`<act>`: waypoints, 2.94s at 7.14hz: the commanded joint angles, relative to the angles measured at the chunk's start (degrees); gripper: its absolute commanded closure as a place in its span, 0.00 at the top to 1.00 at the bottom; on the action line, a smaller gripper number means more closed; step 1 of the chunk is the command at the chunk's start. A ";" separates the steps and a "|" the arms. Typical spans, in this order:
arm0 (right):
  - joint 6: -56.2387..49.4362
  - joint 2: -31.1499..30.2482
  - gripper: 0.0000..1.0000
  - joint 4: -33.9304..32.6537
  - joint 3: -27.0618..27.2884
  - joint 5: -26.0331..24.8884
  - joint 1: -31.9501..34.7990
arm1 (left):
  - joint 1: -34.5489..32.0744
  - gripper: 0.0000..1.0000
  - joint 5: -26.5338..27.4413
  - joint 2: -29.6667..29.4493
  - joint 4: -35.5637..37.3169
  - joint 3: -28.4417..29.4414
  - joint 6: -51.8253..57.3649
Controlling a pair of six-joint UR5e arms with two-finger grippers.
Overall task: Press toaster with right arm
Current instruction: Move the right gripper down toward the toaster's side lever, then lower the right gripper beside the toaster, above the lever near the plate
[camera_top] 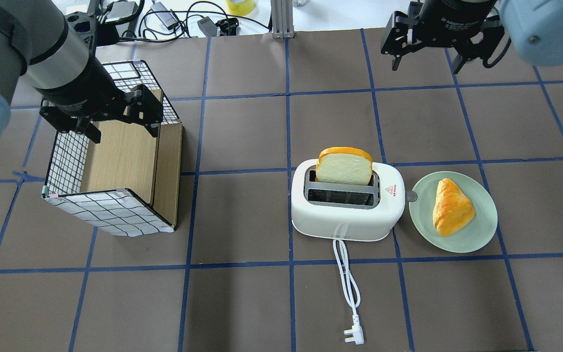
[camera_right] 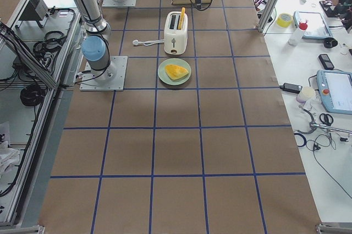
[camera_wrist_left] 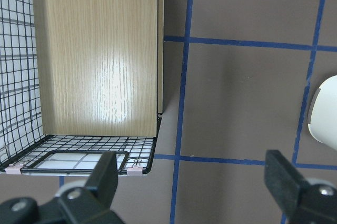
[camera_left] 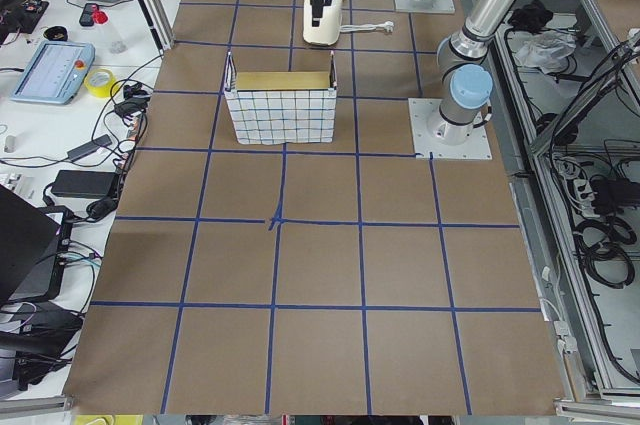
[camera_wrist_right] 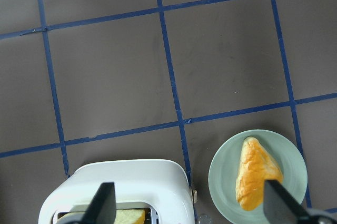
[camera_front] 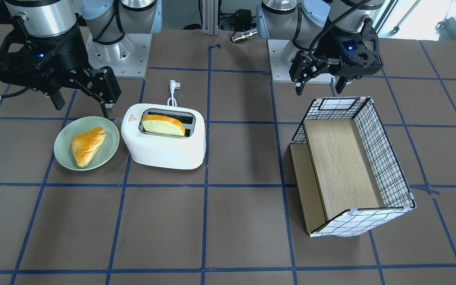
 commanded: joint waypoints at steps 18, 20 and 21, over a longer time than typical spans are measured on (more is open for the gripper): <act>-43.23 -0.18 0.00 14.15 23.98 28.69 -26.94 | 0.00 1.00 0.00 0.00 0.00 0.00 0.00; -44.30 -0.18 0.00 8.62 29.87 33.77 -26.95 | 0.00 1.00 0.00 0.00 0.00 0.00 0.00; -44.21 -0.26 0.00 7.29 31.03 33.88 -26.95 | 0.00 1.00 0.00 0.00 0.00 0.00 0.00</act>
